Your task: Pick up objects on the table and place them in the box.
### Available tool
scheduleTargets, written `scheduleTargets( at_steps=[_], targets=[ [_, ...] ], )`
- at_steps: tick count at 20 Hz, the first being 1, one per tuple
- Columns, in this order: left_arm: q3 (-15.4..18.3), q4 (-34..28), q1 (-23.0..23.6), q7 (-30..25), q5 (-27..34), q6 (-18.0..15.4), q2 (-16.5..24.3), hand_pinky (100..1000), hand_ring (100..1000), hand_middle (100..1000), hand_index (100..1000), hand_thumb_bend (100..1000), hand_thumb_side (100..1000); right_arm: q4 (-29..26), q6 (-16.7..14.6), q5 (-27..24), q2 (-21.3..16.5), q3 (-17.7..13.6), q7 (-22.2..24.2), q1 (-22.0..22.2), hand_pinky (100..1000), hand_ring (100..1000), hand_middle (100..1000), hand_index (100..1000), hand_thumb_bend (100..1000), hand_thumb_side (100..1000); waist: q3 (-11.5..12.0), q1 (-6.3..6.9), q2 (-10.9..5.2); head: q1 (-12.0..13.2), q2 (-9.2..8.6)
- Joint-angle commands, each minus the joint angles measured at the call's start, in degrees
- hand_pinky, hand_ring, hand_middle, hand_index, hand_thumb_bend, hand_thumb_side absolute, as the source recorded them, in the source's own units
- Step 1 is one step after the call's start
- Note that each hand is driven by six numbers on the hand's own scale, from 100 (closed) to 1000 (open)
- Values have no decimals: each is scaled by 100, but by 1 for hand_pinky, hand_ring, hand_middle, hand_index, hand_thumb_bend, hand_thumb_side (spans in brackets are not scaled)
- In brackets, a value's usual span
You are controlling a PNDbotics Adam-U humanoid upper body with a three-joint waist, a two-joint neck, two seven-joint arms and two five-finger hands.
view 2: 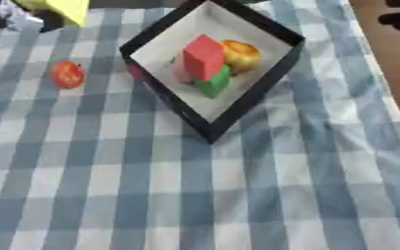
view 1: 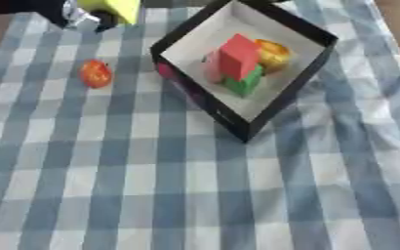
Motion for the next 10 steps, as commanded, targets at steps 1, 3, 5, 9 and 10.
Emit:
scheduleTargets(
  at_steps=[1, 3, 5, 9, 10],
  targets=[
    [61, 839, -407, 180, -517, -263, -548, 737, 675, 582, 665, 333, 100, -112, 2, -50, -133, -10, 30, -122, 936, 788, 799, 784, 100, 790, -37, -24, -231, 77, -82],
    [144, 1349, -584, 349, -917, -421, -874, 740, 677, 584, 667, 340, 100, -118, 12, -62, -104, 8, 49, -165, 936, 788, 799, 784, 100, 791, -90, -20, -209, 125, -118],
    [253, 1769, -712, 550, -1359, -578, -1155, 744, 680, 587, 670, 358, 100, -126, 22, -72, -72, 28, 69, -219, 936, 788, 799, 783, 100, 791, -162, -14, -176, 185, -173],
    [504, 2471, -852, 1046, -2205, -855, -1589, 747, 682, 590, 672, 369, 100, -145, 48, -87, -3, 69, 112, -329, 937, 788, 799, 783, 100, 793, -318, 12, -104, 287, -282],
    [538, 2578, -864, 1136, -2323, -923, -1634, 747, 682, 590, 672, 369, 100, -147, 53, -87, 3, 72, 117, -337, 937, 788, 799, 783, 100, 793, -330, 14, -99, 293, -289]
  ],
)
